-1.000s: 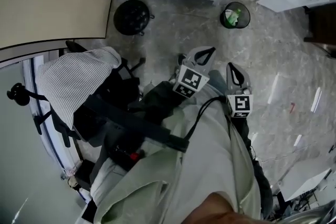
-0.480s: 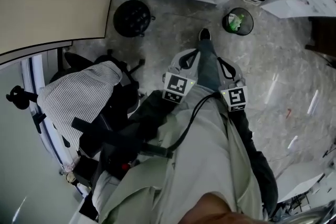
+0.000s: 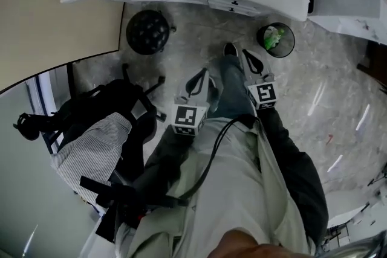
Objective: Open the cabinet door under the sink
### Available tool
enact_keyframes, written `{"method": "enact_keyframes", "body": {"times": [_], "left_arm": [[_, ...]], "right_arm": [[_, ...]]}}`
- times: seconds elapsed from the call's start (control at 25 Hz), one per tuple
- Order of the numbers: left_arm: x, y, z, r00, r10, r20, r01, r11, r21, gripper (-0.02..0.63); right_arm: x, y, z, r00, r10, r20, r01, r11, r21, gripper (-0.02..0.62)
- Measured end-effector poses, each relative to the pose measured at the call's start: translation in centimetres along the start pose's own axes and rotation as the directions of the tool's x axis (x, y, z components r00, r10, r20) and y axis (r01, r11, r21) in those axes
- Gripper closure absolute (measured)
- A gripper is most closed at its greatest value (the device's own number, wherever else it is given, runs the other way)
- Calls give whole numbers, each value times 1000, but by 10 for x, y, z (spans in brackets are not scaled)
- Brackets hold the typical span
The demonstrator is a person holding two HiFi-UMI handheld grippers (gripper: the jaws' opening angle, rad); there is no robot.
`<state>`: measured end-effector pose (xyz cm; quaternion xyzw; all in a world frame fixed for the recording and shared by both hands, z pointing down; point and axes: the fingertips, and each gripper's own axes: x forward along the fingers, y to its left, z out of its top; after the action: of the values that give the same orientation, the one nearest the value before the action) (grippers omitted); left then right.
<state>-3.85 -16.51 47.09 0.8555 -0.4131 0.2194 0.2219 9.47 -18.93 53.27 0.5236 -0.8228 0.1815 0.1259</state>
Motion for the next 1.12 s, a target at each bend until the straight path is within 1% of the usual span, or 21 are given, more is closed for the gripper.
{"method": "enact_keyframes", "body": {"times": [0.04,0.12,0.16,0.28,0.36,0.4,0.48,0.56,0.72,0.8,0.88,1.0,1.12], "left_arm": [[7,3,-4,1000,15,-16,-16,1000,-17,598],[24,11,-11,998,50,-43,-52,998,-39,598],[33,15,-13,997,65,-43,-67,997,-48,598],[62,30,-16,995,101,-14,-102,992,-72,598],[80,45,-17,991,132,13,-129,985,-114,598],[88,54,-17,989,145,30,-140,980,-141,598],[100,73,-18,985,164,58,-151,971,-185,598],[114,89,-20,981,177,75,-157,964,-215,598],[136,103,-27,981,165,105,-133,955,-264,598],[140,103,-33,982,152,111,-116,952,-283,598],[141,101,-41,984,148,103,-112,949,-294,598],[137,95,-55,987,139,81,-108,944,-313,598],[131,88,-69,991,124,57,-100,942,-319,598]], "right_arm": [[17,-15,-7,1000,-14,-1,14,1000,16,594],[52,-40,-20,998,-55,-2,55,998,6,591],[69,-50,-26,997,-71,1,71,997,-5,572],[118,-78,-41,994,-113,1,113,992,-51,546],[147,-91,-51,989,-146,2,145,986,-79,506],[158,-96,-56,986,-165,-1,164,983,-83,484],[176,-102,-69,979,-203,-18,201,977,-76,463],[188,-109,-81,971,-234,-43,230,970,-75,453],[209,-125,-102,962,-258,-90,253,965,-62,451],[219,-129,-107,960,-263,-97,259,964,-58,451],[228,-134,-108,954,-286,-92,281,958,-62,451],[232,-139,-107,935,-348,-72,344,937,-62,451],[232,-138,-107,909,-412,-61,405,909,-98,451]]}}
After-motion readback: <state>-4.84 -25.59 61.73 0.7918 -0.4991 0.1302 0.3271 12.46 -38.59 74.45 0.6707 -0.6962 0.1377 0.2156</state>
